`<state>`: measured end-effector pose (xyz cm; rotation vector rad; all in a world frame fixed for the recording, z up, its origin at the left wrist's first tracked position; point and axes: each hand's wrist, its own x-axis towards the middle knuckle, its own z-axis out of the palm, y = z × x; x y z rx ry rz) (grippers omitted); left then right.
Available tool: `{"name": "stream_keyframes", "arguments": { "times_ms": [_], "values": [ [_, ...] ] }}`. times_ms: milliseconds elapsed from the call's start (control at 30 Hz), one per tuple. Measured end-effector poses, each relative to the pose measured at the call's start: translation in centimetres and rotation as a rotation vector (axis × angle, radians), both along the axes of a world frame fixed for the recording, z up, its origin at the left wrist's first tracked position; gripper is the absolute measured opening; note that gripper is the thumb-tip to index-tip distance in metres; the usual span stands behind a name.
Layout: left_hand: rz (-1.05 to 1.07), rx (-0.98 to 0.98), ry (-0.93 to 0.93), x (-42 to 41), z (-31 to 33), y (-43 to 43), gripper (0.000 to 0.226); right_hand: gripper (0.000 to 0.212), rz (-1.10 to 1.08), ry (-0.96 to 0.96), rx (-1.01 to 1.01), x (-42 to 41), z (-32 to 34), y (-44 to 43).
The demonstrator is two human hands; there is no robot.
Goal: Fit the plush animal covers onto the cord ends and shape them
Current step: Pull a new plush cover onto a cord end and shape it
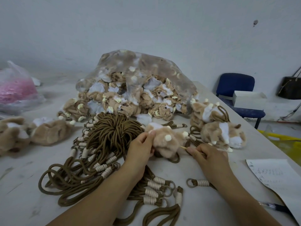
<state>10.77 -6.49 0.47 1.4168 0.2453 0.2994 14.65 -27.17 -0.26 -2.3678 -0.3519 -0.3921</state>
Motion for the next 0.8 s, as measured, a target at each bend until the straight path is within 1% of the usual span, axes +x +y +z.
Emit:
{"name": "stream_keyframes", "arguments": {
  "times_ms": [67, 167, 300, 367, 467, 567, 633, 700, 767, 800],
  "values": [
    [0.038, 0.055, -0.028, 0.0, -0.1, 0.1, 0.033, 0.036, -0.031, 0.019, -0.01, -0.1, 0.0, 0.1],
    [0.028, 0.168, -0.05, -0.1, -0.2, 0.1, 0.032, 0.038, -0.036, 0.029, -0.01, -0.2, 0.1, 0.1],
    [0.004, 0.198, -0.069, -0.1, -0.3, -0.2, 0.032, 0.04, -0.018, 0.083, 0.021, -0.4, 0.3, 0.2],
    [-0.015, 0.102, -0.081, -0.1, -0.3, -0.4, 0.032, 0.042, -0.001, 0.126, 0.064, -0.5, 0.2, 0.3],
    [-0.064, -0.145, -0.125, 0.0, -0.2, -0.9, 0.032, 0.044, 0.02, 0.166, 0.129, -0.6, 0.1, 0.7],
    [-0.108, -0.265, -0.116, 0.0, 0.0, -1.1, 0.034, 0.046, 0.033, 0.166, 0.123, -0.5, 0.0, 0.9],
    [-0.13, -0.3, -0.1, -0.1, 0.0, -1.2, 0.035, 0.047, 0.038, 0.165, 0.108, -0.5, 0.1, 1.0],
    [-0.087, -0.262, -0.079, 0.0, 0.0, -1.1, 0.032, 0.046, 0.037, 0.17, 0.111, -0.5, 0.1, 1.0],
    [0.024, -0.131, -0.065, 0.2, 0.1, -0.9, 0.022, 0.045, 0.033, 0.165, 0.126, -0.6, 0.2, 1.0],
    [0.084, -0.067, -0.089, 0.3, 0.0, -0.7, 0.015, 0.044, 0.031, 0.157, 0.137, -0.6, 0.2, 1.0]
  ]
}}
